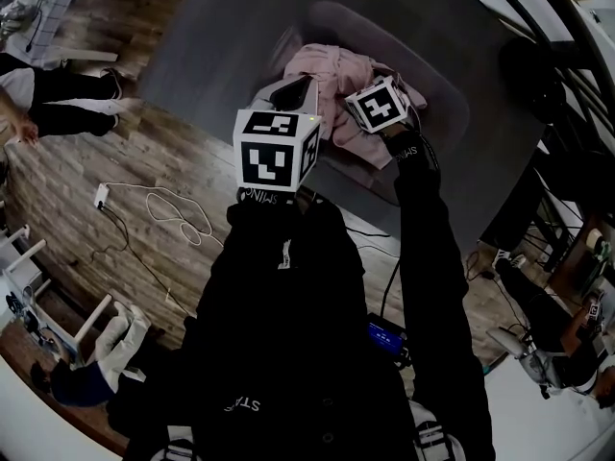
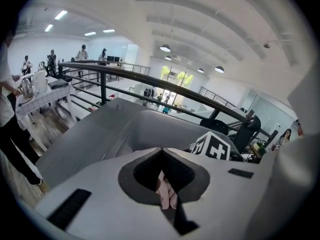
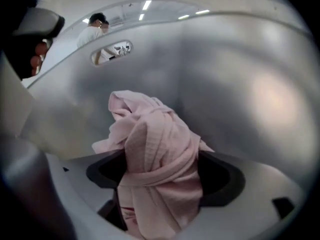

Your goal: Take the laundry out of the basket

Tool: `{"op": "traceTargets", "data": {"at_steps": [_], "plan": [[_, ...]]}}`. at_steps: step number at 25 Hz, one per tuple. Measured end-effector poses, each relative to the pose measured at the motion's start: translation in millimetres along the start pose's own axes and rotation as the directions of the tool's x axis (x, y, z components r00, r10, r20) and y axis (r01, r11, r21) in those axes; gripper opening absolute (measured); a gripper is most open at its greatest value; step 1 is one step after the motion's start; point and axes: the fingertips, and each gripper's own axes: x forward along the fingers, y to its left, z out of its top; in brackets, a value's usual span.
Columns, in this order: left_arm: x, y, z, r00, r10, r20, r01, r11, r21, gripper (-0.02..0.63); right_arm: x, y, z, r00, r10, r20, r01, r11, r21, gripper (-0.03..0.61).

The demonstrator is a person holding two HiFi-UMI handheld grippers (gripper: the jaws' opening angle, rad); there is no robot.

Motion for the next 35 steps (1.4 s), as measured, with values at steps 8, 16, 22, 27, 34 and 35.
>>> {"op": "traceTargets", "data": {"at_steps": [8,16,22,27,34,35], "plan": [[-13,5,-8,1.0,0.017,0.009,-0.017,1.0,-0.003,-0.002,47,-5,-22,0.985,0.031,-0.171,-0.038,0.999,-0.034,0.493],[-29,22,-9,0.999,0.029,0.038,-0.028,0.999,-0.034,-0.002,31,-5,-10,0.992,-0.055,-0.11,0.051,0.998,-0.041,0.174],[-47,13,-6,0.996,0.026,0.085,-0.024,0.999,-0.026,-0.002,-10,0,-8,0.998,-0.062,-0.002,0.062,0.998,0.001,0.112],[-73,3,-15,0.989,0.021,0.148,-0.019,1.0,-0.015,-0.002,-68,11,-10,0.982,-0.117,0.145,0.109,0.992,0.067,0.112],[-111,-32,-13,0.965,0.016,0.262,-0.023,0.999,0.023,-0.002,-172,20,-13,0.889,-0.244,0.387,0.176,0.964,0.201,0.112],[-114,-34,-8,0.96,0.014,0.28,-0.023,0.999,0.029,-0.002,-187,18,-7,0.868,-0.265,0.42,0.181,0.957,0.227,0.112]]}}
